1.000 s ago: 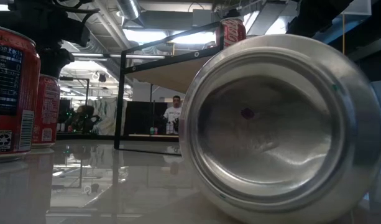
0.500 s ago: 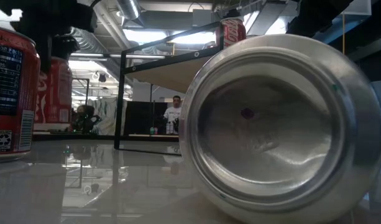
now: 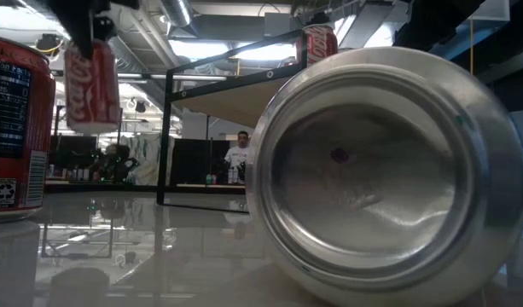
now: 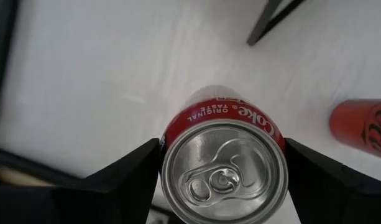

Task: Place canned beverage on shelf
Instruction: Put the red-white soda can on the shelf aligned with the other red-white soda can

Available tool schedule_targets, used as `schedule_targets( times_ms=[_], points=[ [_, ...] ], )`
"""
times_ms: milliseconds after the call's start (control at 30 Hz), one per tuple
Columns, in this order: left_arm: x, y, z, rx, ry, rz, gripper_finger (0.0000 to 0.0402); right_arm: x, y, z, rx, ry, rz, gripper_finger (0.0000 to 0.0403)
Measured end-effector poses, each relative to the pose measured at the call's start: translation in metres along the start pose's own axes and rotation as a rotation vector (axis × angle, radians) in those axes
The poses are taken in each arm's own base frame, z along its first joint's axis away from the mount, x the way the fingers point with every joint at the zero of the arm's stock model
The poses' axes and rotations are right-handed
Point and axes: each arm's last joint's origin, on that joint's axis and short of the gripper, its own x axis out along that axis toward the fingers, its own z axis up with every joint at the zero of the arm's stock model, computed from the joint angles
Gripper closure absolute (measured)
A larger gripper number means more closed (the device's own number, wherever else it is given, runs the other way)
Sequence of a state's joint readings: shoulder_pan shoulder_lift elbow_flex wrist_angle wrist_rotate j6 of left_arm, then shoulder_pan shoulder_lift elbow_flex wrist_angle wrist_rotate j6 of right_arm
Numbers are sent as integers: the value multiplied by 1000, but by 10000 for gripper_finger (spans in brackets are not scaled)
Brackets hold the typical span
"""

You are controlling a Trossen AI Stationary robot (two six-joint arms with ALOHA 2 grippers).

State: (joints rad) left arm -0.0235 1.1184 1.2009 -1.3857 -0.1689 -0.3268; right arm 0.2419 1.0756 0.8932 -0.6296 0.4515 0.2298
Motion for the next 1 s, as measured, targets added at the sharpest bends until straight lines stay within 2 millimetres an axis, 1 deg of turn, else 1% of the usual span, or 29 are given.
schedule_targets(
  times_ms=[200, 433, 633, 833, 1000],
  points=[
    [-24, -1, 21, 61, 29, 67, 122, 0, 0, 0, 0, 0, 0, 15],
    [-37, -10, 58, 170, -4, 87, 122, 0, 0, 0, 0, 0, 0, 15],
    [-53, -10, 89, 174, -75, 78, 122, 0, 0, 0, 0, 0, 0, 15],
    [-71, -5, 107, 173, -154, 71, 122, 0, 0, 0, 0, 0, 0, 15],
    [-74, -5, 117, 156, -187, 63, 122, 0, 0, 0, 0, 0, 0, 15]
  ],
)
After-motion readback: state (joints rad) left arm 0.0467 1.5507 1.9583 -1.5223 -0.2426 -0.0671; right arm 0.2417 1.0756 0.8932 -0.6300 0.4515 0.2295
